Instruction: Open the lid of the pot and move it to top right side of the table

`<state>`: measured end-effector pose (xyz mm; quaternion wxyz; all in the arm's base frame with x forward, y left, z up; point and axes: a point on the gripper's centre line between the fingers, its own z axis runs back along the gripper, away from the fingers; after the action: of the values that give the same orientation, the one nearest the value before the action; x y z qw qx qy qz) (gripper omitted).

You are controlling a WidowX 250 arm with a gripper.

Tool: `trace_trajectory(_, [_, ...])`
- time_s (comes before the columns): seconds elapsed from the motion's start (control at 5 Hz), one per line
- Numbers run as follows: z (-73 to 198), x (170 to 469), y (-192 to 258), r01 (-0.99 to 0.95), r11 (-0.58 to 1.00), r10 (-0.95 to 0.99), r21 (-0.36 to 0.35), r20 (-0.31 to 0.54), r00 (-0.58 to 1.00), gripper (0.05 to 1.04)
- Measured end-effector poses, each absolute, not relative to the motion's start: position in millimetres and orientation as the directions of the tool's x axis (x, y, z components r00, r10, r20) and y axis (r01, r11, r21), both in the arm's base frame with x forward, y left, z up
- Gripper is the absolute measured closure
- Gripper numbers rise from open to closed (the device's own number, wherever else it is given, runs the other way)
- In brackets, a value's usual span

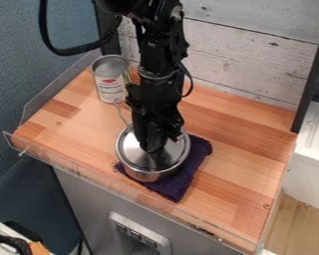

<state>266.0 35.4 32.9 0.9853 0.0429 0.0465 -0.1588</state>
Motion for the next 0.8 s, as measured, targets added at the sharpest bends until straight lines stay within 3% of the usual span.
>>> trace_trajectory(0.2, [44, 268, 33, 0.298, 0.954, -0.295, 0.034, -0.085, 0.952, 0.803])
trace_trajectory(0.6, [92, 326, 1, 0.25, 0.967, -0.247, -0.041, 0.067, 0.967, 0.804])
trace_trajectory(0.8, [82, 348, -33, 0.297, 0.954, -0.295, -0.032, 0.061, 0.954, 0.803])
